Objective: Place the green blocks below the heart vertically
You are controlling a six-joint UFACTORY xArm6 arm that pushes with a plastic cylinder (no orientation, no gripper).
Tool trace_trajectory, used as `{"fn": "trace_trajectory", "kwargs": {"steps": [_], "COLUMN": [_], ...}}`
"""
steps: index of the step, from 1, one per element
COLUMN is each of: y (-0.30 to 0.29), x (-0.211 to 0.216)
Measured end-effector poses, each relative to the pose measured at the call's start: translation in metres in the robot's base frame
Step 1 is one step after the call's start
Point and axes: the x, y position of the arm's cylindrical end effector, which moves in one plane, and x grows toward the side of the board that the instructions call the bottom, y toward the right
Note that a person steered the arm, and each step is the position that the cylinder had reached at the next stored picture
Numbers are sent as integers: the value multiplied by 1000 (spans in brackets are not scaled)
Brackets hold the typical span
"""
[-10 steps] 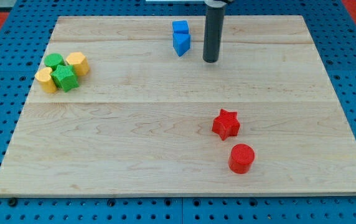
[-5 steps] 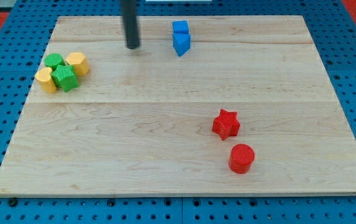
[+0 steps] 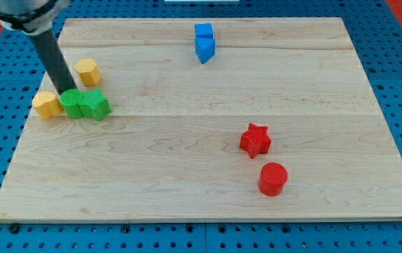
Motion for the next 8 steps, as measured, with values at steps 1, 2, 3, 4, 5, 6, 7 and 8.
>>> {"fn": "trace_trajectory", "kwargs": {"steps": [1, 2, 3, 4, 5, 6, 7, 8], "y": [20, 27, 60, 85, 93, 72, 48, 53], "x": [14, 5, 8, 9, 18, 24, 36, 67]}}
